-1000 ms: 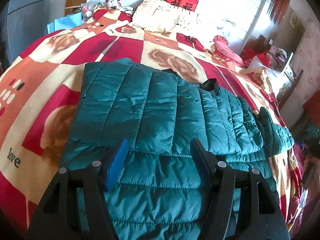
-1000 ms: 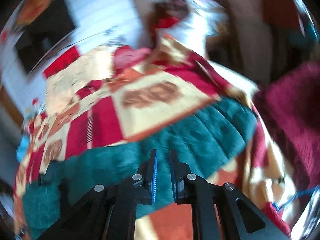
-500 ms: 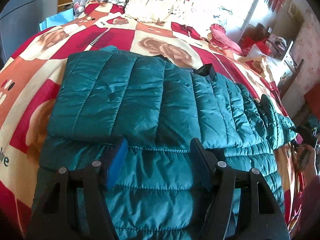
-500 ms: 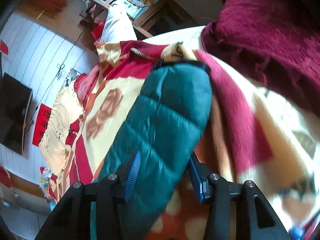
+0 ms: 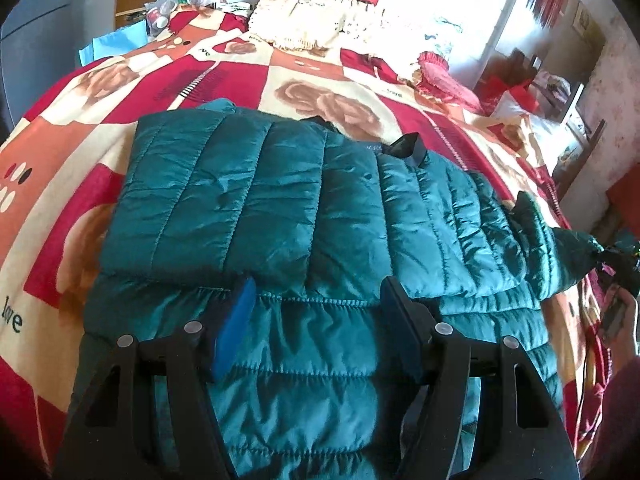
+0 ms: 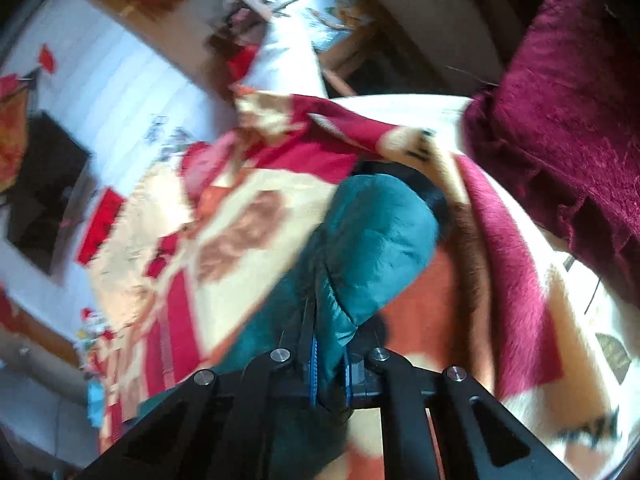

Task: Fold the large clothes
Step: 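Lift the sleeve with the right gripper and carry it across the jacket front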

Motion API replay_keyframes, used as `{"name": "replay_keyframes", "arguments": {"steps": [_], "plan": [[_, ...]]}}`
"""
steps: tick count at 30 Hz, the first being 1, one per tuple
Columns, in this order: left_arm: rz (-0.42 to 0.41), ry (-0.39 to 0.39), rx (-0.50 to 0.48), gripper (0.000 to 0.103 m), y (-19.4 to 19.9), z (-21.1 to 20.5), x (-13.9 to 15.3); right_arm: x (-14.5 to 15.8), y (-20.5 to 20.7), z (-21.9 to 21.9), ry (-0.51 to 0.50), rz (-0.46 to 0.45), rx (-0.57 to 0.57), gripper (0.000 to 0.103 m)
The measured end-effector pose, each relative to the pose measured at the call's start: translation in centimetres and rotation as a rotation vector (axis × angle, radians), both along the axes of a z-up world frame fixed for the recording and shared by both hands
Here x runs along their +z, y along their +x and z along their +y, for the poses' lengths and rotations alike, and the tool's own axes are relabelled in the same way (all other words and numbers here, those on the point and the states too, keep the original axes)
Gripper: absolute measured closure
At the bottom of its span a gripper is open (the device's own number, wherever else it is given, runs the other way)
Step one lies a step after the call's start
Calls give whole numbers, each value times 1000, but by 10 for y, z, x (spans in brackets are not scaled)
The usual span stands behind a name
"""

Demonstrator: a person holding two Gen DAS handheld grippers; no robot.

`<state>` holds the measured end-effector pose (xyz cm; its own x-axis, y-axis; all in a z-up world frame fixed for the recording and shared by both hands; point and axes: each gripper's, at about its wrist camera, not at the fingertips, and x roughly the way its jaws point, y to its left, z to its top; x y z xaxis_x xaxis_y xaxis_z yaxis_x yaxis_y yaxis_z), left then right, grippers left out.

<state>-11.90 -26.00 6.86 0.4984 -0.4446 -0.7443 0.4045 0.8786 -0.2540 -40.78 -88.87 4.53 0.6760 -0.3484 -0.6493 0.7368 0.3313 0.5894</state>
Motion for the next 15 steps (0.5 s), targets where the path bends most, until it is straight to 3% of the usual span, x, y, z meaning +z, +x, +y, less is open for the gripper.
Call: {"name": "replay_keyframes", "arguments": {"steps": [7,15], "plan": [[-30,20,-3,38,-9,14,12,65,14,67,-60,-130,169,95],[-35,67,37,38,-9,37,13,101,73,174,-123,-92,424,95]]}}
